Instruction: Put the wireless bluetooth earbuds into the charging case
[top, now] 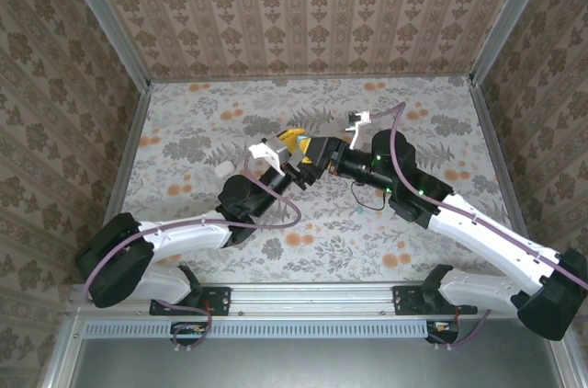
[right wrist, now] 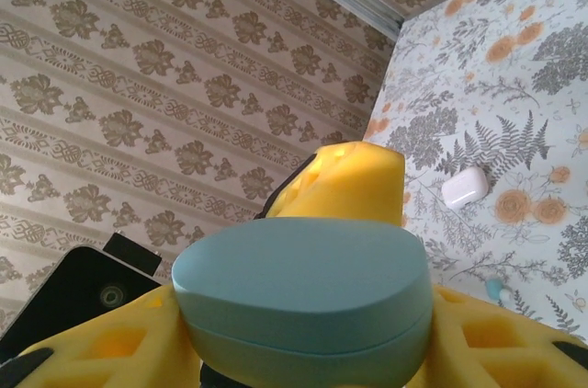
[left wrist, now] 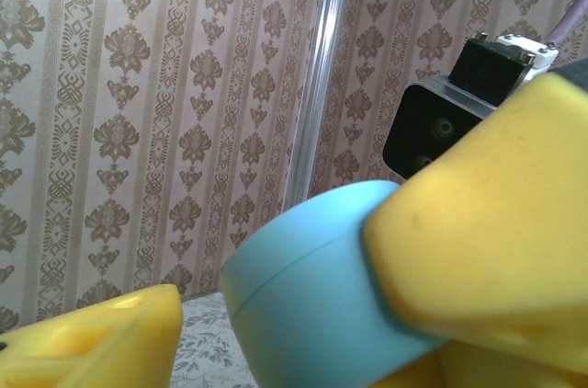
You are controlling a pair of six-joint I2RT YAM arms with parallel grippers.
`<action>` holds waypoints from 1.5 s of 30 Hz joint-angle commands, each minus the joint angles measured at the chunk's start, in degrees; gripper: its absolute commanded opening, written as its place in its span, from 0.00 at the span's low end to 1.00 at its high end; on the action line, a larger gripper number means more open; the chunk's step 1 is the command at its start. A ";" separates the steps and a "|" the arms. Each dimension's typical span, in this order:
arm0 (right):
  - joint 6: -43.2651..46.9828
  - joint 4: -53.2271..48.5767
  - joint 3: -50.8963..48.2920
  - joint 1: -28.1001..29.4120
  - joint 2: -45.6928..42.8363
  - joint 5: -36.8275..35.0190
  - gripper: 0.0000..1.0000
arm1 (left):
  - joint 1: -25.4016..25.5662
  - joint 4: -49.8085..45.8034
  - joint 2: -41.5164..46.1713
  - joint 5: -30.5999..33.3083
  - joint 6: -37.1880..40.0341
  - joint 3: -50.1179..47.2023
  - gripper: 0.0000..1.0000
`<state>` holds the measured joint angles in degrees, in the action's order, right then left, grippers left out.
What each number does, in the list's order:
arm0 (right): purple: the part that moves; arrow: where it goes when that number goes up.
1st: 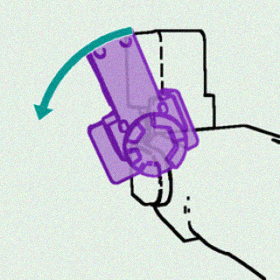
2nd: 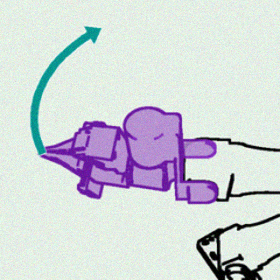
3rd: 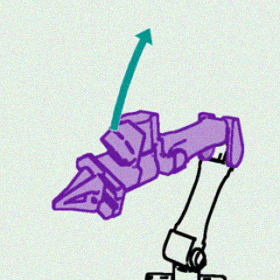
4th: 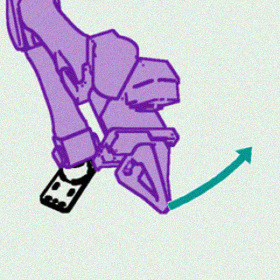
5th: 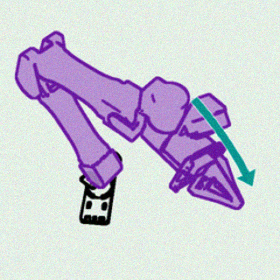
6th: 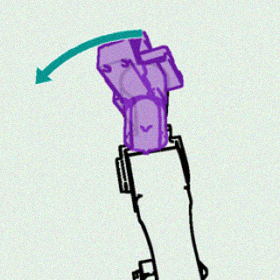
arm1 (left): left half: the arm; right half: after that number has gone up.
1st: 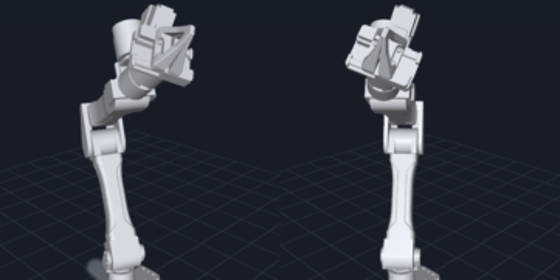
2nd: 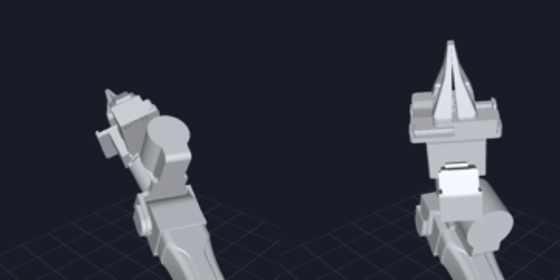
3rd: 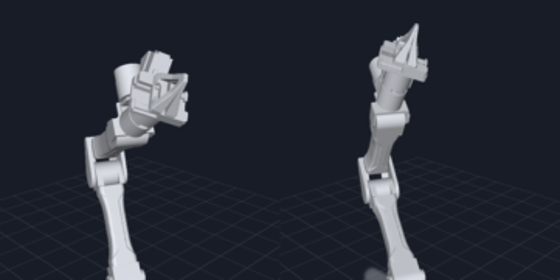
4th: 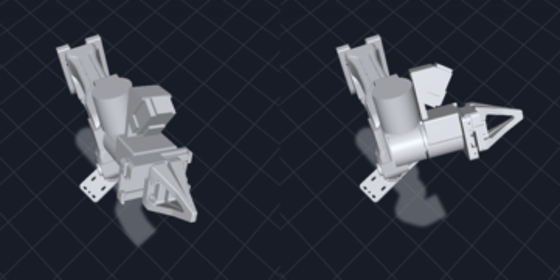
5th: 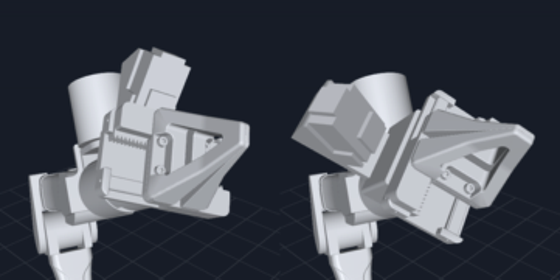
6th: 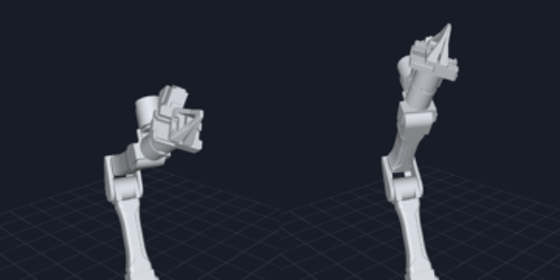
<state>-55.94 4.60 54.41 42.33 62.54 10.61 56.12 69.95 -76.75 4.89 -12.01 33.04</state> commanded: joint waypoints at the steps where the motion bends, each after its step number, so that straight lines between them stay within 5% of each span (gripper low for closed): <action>1: 0.46 1.08 -1.19 0.68 -1.71 -1.79 0.33 | 0.45 3.52 -0.37 1.40 -0.56 2.25 0.65; 11: 1.36 -0.88 -1.87 0.74 -2.32 -2.17 0.37 | 0.38 3.52 -0.05 -0.30 2.18 1.19 0.35; 17: 3.70 -6.28 0.07 0.68 -4.02 -2.26 0.57 | -0.85 3.48 1.03 -3.39 2.91 -0.66 0.25; 21: 6.55 -15.50 4.43 -0.45 -5.64 -1.65 0.75 | -3.90 3.18 2.46 -8.96 0.71 -2.63 0.24; 26: 7.80 -23.84 9.12 -4.16 -6.69 4.25 0.86 | -8.42 3.24 3.75 -18.77 -3.08 -4.76 0.25; 32: 8.13 -26.81 11.83 -6.29 -2.40 16.14 0.88 | -12.22 3.17 4.00 -32.44 -4.91 -4.17 0.25; 36: 6.79 -24.99 12.37 -6.20 1.31 21.98 0.88 | -13.37 2.92 3.81 -36.08 -5.73 -3.64 0.25; 45: 8.47 -27.27 14.81 -6.11 3.01 20.56 0.89 | -13.54 -0.62 2.57 -41.27 -5.76 -1.55 0.25</action>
<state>-49.06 -20.53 66.39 36.25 65.76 30.30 42.98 68.82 -74.15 -32.58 -16.80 28.97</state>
